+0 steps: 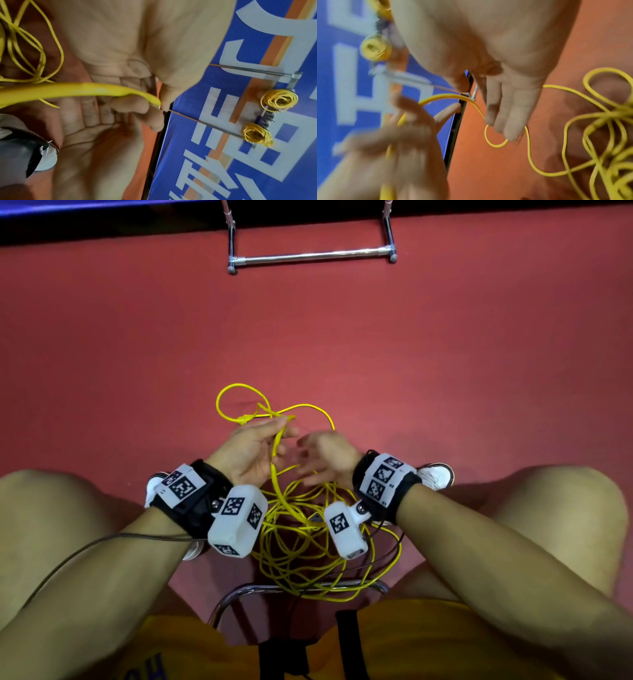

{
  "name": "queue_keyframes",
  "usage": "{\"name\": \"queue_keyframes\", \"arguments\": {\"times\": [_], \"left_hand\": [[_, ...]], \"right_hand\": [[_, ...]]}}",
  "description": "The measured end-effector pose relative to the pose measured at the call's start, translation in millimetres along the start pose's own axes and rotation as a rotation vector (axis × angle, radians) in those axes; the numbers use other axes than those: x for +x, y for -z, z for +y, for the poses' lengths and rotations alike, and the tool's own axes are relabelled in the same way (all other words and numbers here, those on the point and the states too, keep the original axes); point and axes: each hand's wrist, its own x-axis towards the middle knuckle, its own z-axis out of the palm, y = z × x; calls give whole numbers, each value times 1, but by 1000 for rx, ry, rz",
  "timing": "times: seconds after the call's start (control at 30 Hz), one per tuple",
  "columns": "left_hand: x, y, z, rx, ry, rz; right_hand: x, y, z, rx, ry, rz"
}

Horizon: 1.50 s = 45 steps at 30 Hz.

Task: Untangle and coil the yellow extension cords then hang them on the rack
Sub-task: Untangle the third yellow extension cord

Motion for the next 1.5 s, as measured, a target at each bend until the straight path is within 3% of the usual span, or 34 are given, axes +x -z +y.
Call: {"name": "queue_keyframes", "arguments": {"times": [0.1, 0.23, 0.4, 0.47, 0.53, 0.67, 0.73, 0.83, 0.9, 0.97, 1.13, 1.23, 1.33, 1.5], "left_hand": [[-10, -2, -3, 150, 11, -158], [-16, -3, -17, 333, 130, -370], [-11, 0, -25, 508, 216, -289], [-9, 0, -22, 496, 268, -257], [-5, 0, -19, 425, 295, -190], [10, 9, -6, -60, 125, 0], [14, 16, 4, -290, 35, 76], [20, 27, 17, -445, -79, 220], [24, 28, 19, -376, -94, 268], [23, 23, 14, -194, -74, 215], [2, -2, -3, 139, 68, -118], [-4, -9, -14, 291, 143, -181], [-3, -11, -19, 407, 157, -163], [4, 0, -13, 587, 120, -218]], "right_hand": [[9, 15, -10, 502, -44, 21], [20, 22, -21, 718, -71, 31], [32, 44, -25, 966, 11, 246], [22, 45, -28, 926, 123, 181], [7, 39, -32, 750, 229, 12], [-8, 16, -27, 357, 305, -322], [-9, 4, -16, 86, 257, -394], [-7, -2, -2, -203, 104, -307], [-6, -1, 1, -236, 32, -265], [-5, 2, -1, -73, 3, -223], [9, 21, -15, 667, -16, -103], [18, 37, -25, 884, 17, -1], [22, 50, -27, 1011, -39, 173], [36, 77, -14, 977, -67, 501]]}}
